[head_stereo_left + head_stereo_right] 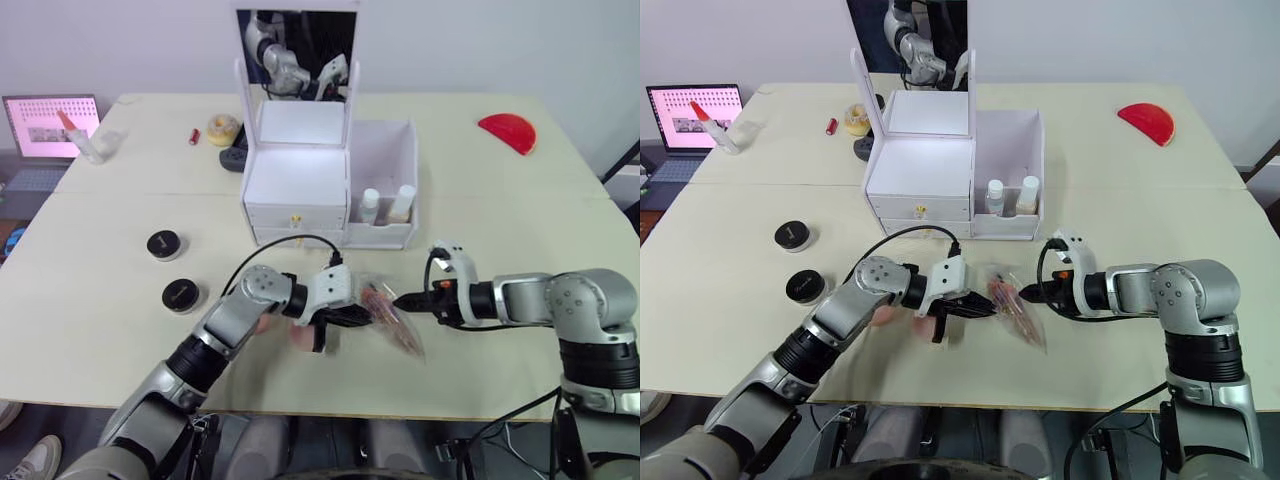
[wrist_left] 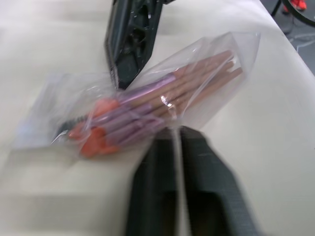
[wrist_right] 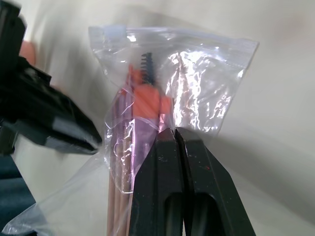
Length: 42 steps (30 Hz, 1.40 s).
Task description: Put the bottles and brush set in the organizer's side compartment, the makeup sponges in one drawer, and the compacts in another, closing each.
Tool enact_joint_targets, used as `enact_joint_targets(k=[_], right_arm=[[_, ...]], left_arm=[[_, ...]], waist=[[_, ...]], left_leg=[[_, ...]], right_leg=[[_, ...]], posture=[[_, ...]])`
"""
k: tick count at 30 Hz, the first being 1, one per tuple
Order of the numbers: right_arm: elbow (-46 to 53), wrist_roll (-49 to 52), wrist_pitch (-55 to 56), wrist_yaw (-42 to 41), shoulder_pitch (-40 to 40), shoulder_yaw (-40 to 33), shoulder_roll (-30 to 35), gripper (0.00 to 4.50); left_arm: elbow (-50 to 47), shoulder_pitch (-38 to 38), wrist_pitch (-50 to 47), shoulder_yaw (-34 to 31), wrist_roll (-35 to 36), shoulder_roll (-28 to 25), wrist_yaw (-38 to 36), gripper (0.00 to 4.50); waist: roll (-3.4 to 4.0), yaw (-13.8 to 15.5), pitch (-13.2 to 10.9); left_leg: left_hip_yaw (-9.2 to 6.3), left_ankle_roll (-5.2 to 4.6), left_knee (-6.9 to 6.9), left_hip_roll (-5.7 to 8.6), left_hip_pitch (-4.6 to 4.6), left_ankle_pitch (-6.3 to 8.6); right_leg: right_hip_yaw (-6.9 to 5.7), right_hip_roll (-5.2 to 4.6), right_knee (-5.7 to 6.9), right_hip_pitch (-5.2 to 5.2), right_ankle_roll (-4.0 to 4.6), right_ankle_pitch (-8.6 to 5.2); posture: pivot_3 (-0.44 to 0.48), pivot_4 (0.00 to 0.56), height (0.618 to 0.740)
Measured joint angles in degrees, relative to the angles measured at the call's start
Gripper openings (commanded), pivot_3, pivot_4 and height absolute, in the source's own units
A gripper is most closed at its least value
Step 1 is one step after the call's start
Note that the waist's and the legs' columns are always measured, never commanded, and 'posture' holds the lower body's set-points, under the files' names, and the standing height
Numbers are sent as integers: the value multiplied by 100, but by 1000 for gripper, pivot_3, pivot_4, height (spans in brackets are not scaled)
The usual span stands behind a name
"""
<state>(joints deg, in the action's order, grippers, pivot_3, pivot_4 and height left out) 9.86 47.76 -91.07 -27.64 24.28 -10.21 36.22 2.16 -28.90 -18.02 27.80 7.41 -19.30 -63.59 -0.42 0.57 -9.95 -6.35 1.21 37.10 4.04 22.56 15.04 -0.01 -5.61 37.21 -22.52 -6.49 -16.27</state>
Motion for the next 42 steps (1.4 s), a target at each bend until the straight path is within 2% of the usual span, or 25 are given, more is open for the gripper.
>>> enact_joint_targets(k=[5,6,17,21,28,34,38,42], right_arm=[[29,43,-102,109,91,-413,-70,0],[70,81,-103,140,99,-499,-66,0],[1366,1259,-104,557,142,-1271,166,0],[1695,1695,-99,582,380,-1563,329,0],[1703,2173,312,705,1362,-1725,560,0],[762,1534,1236,1008,2376,-1336,525,0],[451,1300,1439,816,2348,-983,614,0],[725,1576,1146,189,1792,-731,1108,0]], left_arm=[[-315,18,-377,-320,441,-175,-152,4291],[-446,22,-483,-441,569,-258,-199,4407],[-2035,610,-2102,-2137,2745,-1601,-648,4407],[-2188,811,-2395,-2690,3238,-1920,-609,4407],[-2265,877,-2852,-3468,3930,-2080,-26,4407],[-2269,824,-2931,-3695,4211,-1995,470,4407],[-2344,829,-2937,-3700,4310,-2008,600,4407],[-2376,977,-2926,-3702,4310,-2142,633,4407]], waist=[[2,-12,-3],[3,-17,-4],[8,-49,-7],[9,-37,-9],[10,-43,-11],[10,-76,-11],[9,-104,-11],[11,-118,-12]], left_leg=[[0,0,-1,0,13,0],[-1,0,-1,0,15,0],[-2,0,-1,-1,39,0],[-3,0,1,-1,41,0],[-1,0,0,-2,48,0],[0,4,0,-1,63,-3],[-2,5,0,-1,81,-3],[-1,3,-3,-1,83,-2]], right_leg=[[0,0,2,-13,0,0],[0,0,2,-16,0,0],[1,0,0,-37,0,0],[1,-1,0,-37,1,0],[0,-2,0,-47,1,0],[1,-3,1,-62,2,1],[1,-4,-2,-79,2,0],[1,-4,-6,-82,2,0]], posture=[[0,150,740],[0,150,740],[0,150,740],[0,150,740],[0,150,740],[0,150,740],[0,150,740],[0,150,740]])
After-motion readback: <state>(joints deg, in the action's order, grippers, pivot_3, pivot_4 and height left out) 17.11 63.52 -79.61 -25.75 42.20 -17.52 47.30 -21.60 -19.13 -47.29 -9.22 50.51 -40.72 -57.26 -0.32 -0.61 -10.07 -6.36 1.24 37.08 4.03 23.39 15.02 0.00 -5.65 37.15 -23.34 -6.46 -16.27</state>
